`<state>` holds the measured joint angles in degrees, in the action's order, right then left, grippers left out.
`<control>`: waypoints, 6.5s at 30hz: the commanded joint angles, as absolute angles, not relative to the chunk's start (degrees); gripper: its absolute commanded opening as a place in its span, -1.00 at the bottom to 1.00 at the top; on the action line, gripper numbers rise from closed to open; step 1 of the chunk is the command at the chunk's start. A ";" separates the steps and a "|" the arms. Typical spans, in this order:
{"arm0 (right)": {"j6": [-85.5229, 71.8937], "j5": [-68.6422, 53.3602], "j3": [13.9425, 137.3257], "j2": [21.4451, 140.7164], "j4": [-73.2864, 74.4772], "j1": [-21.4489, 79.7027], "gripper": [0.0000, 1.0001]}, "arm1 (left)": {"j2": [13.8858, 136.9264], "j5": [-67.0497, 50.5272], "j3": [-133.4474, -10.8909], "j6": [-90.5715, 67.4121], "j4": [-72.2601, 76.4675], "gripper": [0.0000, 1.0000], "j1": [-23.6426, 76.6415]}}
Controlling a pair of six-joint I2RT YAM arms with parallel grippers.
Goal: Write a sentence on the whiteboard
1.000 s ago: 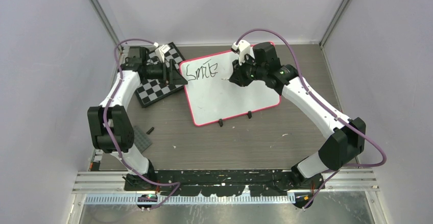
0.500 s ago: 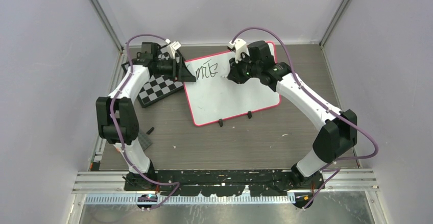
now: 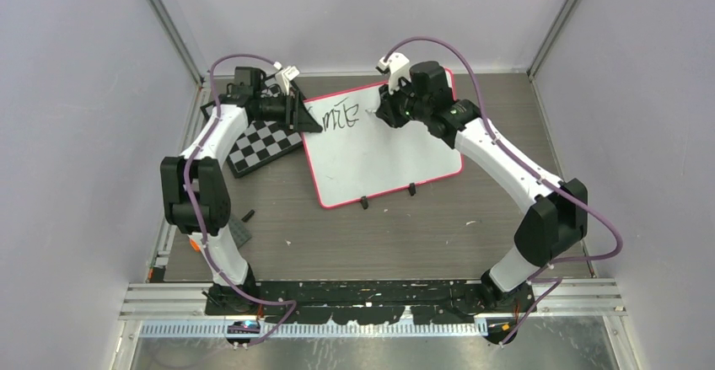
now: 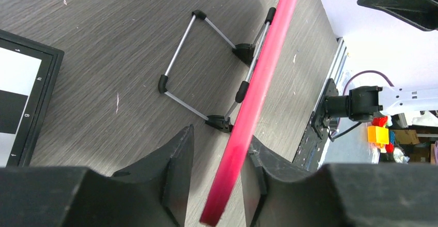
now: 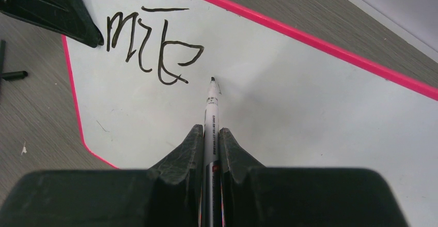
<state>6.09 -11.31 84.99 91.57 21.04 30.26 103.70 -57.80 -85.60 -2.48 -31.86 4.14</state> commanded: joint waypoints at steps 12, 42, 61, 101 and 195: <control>9.16 -10.00 89.45 94.20 23.87 30.57 -0.99 | 103.80 -57.67 -88.50 -0.18 -32.97 -0.40 4.22; 6.23 -8.92 89.55 91.58 20.32 26.63 -1.00 | 104.33 -58.05 -89.91 2.37 -34.78 -1.00 4.31; 10.99 -13.34 88.32 91.75 24.60 27.16 -1.00 | 105.06 -58.78 -90.55 2.94 -35.24 -1.00 4.40; 5.48 -16.79 88.40 88.71 23.12 22.28 -0.99 | 105.70 -59.23 -91.99 5.54 -38.01 -1.00 4.92; 12.25 -15.70 82.22 81.91 22.56 21.97 -0.99 | 105.56 -60.09 -92.87 10.32 -42.15 -1.00 5.98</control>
